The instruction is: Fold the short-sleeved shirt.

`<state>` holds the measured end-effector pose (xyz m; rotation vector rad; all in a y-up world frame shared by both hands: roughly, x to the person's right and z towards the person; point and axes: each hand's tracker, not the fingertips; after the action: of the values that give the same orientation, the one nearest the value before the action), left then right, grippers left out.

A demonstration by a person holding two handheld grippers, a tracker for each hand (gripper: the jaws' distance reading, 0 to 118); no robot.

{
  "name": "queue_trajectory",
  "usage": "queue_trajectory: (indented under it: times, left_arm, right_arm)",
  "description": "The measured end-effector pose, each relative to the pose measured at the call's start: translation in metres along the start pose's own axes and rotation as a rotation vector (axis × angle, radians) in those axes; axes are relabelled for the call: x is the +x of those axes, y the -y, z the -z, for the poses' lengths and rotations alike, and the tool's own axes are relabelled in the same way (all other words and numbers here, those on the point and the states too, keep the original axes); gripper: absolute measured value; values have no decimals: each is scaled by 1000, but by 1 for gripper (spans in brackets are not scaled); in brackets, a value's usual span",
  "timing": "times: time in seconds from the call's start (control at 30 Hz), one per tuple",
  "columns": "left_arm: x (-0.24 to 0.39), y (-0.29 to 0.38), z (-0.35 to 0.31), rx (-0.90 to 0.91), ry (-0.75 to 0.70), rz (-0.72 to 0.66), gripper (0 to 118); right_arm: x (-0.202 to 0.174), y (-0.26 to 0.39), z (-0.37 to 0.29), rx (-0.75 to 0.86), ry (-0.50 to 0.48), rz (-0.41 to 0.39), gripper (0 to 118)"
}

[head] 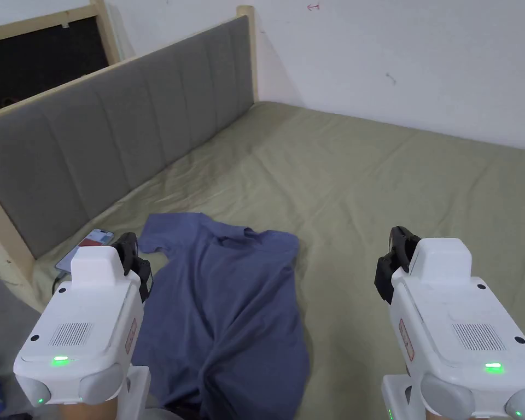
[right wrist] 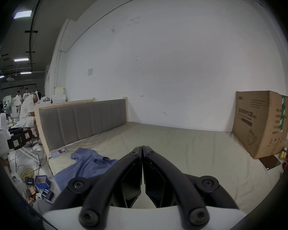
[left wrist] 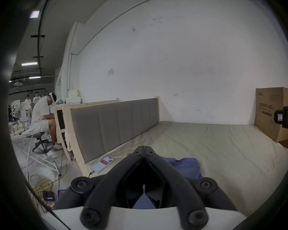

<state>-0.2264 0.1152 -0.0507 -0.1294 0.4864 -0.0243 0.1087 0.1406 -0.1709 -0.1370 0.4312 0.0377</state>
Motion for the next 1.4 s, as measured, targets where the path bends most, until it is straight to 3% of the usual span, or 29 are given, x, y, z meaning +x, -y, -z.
queue_trajectory:
  times: [0.37,0.7,0.77,0.8,0.83,0.9,0.93,0.97,1.1,1.13,1.23,1.27,1.3,1.33,1.37,1.4]
  left_arm:
    - [-6,9,11,-65,41,3,0]
    - [43,45,108,-454,242,-77,2]
    - [56,56,128,-566,262,-92,19]
    - [62,62,138,-611,268,-79,37]
    - [68,70,147,-634,263,-79,67]
    - [78,81,160,-706,249,-58,101]
    - [83,87,166,-723,242,-59,111]
    - [89,94,173,-748,236,-43,111]
    - [107,128,199,-859,234,29,111]
    - [111,132,200,-886,236,38,105]
    - [121,147,202,-918,267,78,70]
    - [125,148,194,-917,258,110,68]
    - [126,145,190,-880,242,150,56]
    - [127,143,189,-864,278,138,27]
    - [128,140,189,-859,291,139,13]
    - [127,137,187,-855,284,142,11]
  right_arm:
    - [-11,2,7,-21,-33,-26,0]
    - [27,7,10,-57,55,-67,0]
    - [34,9,11,-68,71,-78,0]
    - [38,10,11,-74,80,-81,0]
    - [41,11,12,-81,88,-82,0]
    - [47,14,13,-94,105,-82,0]
    - [50,15,13,-100,110,-82,0]
    - [53,16,13,-105,119,-82,0]
    - [65,21,13,-129,148,-82,0]
    - [67,22,13,-134,154,-82,0]
    - [75,26,11,-146,171,-81,0]
    - [77,27,11,-151,177,-81,0]
    - [80,27,11,-157,182,-79,0]
    - [82,28,10,-160,187,-76,0]
    - [84,29,9,-163,191,-73,0]
    - [86,28,7,-164,193,-70,0]
